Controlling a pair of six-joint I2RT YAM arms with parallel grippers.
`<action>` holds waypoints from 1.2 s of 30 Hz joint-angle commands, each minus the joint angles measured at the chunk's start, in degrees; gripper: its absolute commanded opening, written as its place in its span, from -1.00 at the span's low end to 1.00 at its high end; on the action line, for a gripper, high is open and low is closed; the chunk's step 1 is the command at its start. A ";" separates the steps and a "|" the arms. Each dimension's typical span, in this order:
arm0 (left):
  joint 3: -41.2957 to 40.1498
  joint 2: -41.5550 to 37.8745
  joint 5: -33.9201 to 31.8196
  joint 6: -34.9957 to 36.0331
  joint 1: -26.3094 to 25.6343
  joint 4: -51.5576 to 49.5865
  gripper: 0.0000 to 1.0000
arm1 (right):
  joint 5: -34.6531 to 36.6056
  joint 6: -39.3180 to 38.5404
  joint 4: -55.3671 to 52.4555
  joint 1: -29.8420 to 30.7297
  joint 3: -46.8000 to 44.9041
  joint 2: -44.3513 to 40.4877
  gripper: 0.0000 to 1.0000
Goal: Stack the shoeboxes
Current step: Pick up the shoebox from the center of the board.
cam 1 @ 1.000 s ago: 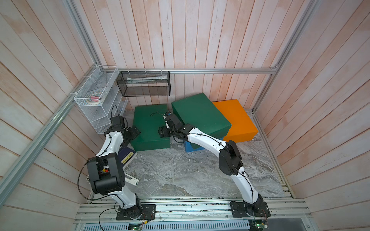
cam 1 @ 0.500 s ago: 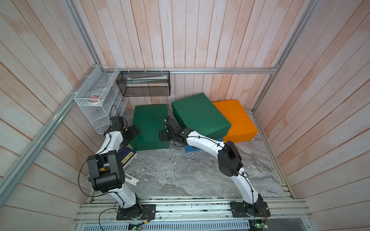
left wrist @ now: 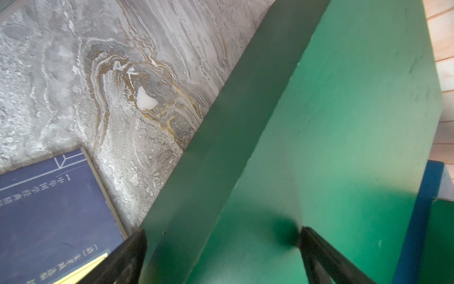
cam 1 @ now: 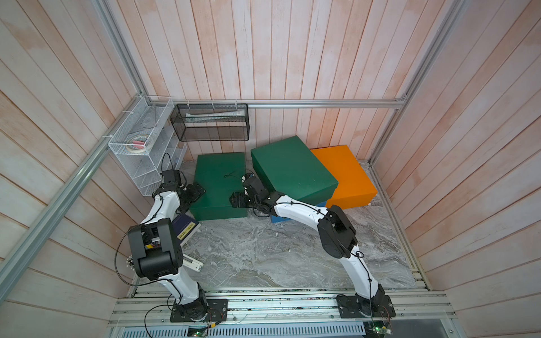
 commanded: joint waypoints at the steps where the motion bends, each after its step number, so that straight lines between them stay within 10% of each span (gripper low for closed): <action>1: 0.00 0.84 0.49 -0.22 0.00 0.18 1.00 | -2.32 2.90 0.31 0.42 -3.32 -0.08 0.80; 36: -2.24 -6.93 8.51 -3.89 0.00 1.52 0.89 | -3.89 1.48 5.39 1.30 -1.66 -1.66 0.70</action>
